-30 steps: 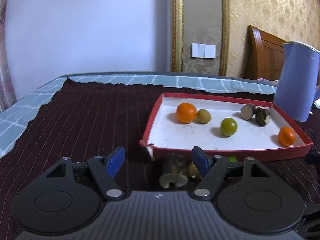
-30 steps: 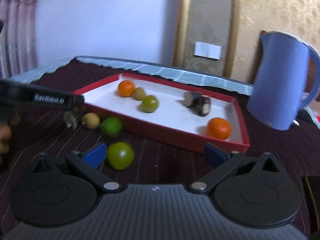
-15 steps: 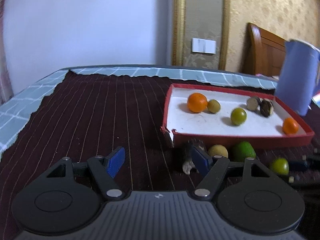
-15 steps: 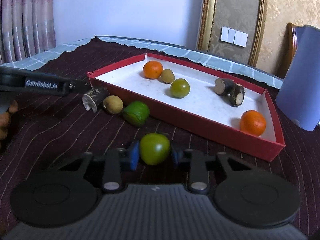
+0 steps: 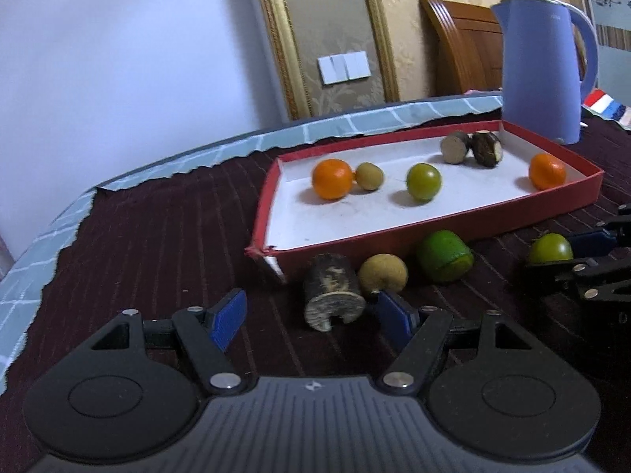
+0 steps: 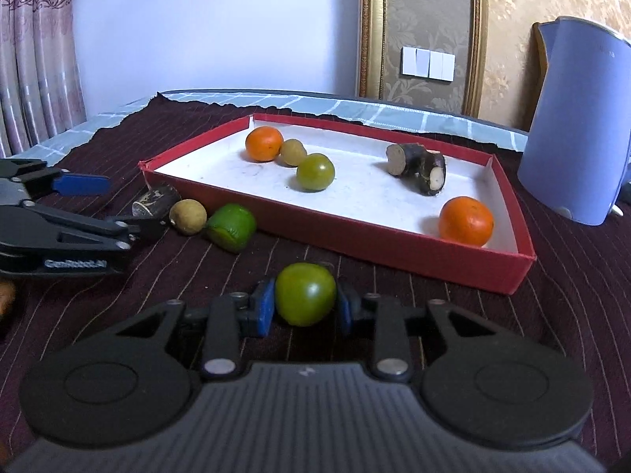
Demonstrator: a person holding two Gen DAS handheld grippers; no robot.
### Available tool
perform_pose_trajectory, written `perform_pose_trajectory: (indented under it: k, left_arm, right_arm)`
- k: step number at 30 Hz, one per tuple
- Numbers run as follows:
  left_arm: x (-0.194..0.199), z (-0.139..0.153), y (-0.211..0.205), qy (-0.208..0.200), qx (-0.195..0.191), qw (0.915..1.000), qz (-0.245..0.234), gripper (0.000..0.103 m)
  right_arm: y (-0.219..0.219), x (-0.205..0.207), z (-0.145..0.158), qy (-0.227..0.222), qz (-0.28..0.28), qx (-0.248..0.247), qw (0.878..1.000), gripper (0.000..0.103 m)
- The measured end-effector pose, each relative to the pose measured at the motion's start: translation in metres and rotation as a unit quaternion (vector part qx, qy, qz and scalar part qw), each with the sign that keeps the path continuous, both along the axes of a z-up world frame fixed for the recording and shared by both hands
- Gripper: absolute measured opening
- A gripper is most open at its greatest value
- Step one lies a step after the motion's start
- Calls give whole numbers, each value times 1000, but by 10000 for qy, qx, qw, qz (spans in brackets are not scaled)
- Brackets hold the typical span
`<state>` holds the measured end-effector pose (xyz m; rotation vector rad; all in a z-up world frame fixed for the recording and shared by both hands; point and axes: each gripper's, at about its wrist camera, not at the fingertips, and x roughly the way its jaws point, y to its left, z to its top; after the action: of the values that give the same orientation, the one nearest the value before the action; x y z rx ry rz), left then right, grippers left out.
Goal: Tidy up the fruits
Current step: 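Close the right tool on a green fruit while the left tool grasps a sugarcane piece, then lift the sugarcane piece and green fruit with both tools over the tray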
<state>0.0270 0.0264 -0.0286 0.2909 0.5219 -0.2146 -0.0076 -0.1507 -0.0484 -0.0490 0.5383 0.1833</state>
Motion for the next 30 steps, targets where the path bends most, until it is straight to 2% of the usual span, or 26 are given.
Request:
perform_pose_trajectory:
  k: [4, 9, 11, 13, 15, 18, 20, 27, 30]
  left_arm:
    - [7, -4, -1, 46, 143, 9995, 286, 72]
    - [11, -2, 12, 184, -220, 9988, 393, 70]
    - [13, -3, 8, 226, -162, 9991, 336, 53]
    - [16, -3, 1, 216, -46, 9994, 258, 45]
    - [20, -4, -5, 172, 28, 9996, 240, 42]
    - [27, -4, 0, 327, -251, 9989, 240, 33]
    - [27, -4, 4, 361, -406, 9982, 245, 33]
    - [18, -2, 2, 309, -403, 9980, 364, 33]
    - [9, 5, 5, 245, -531, 9976, 372, 33]
  right_arm:
    - [-2, 0, 0, 0, -9, 67, 10000, 30]
    - [-1, -2, -1, -19, -12, 24, 10000, 30]
    - [-1, -1, -1, -20, -20, 27, 10000, 30]
    - [0, -1, -1, -10, -29, 20, 10000, 30]
    - [0, -1, -1, -15, -35, 19, 10000, 30]
    - [-1, -1, -1, -11, -38, 62, 10000, 30]
    - [-2, -1, -1, -17, -53, 92, 9999, 30]
    - [1, -2, -1, -49, -44, -15, 10000, 30]
    - [0, -4, 0, -81, -147, -28, 9999, 30]
